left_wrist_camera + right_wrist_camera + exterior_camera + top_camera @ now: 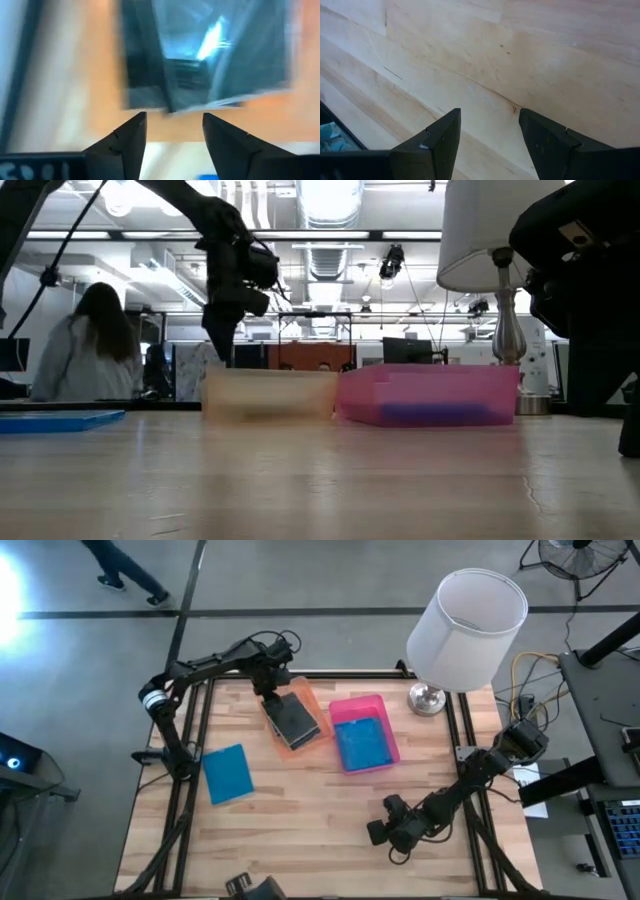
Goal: Pick & place jewel cases by type
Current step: Put the blue cd case into the pink bin
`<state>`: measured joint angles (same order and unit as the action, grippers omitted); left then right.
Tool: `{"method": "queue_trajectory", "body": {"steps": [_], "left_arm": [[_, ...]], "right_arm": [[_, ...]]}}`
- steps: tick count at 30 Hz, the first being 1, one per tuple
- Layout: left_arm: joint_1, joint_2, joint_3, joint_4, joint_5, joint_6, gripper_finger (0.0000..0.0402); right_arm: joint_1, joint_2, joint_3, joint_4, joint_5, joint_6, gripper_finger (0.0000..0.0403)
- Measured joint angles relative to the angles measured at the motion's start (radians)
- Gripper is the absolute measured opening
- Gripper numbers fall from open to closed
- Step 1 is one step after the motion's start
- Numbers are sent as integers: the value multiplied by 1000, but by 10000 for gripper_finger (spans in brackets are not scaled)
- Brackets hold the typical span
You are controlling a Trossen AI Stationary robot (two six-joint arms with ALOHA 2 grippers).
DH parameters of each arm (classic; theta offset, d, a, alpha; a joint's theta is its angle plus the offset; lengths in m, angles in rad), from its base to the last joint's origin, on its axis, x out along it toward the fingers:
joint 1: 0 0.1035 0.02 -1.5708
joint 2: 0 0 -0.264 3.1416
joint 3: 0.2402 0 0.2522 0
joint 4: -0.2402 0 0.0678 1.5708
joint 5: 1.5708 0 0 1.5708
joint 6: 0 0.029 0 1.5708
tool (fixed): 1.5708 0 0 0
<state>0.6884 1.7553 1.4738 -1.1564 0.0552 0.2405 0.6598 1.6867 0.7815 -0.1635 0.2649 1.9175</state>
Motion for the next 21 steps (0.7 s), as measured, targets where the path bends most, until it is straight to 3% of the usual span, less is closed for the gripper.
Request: {"method": "queue_trajectory", "body": {"steps": [5, 7, 10, 14, 21], "left_arm": [[-1, -42, 24, 26, -332, 26, 189], [-11, -73, 40, 29, -408, 26, 192], [-48, -139, 44, 2, -391, -19, 192], [-138, -233, 28, -87, -302, -231, 193], [-407, -360, -142, -275, -344, -470, 191]], "right_arm": [[-3, 0, 0, 0, 0, -3, 203], [-6, 0, 0, 1, 0, -4, 203], [-9, 0, 0, 5, 0, -20, 203], [-21, 2, 0, 20, -1, -65, 203], [-86, 2, -1, 32, -20, -197, 203]]}}
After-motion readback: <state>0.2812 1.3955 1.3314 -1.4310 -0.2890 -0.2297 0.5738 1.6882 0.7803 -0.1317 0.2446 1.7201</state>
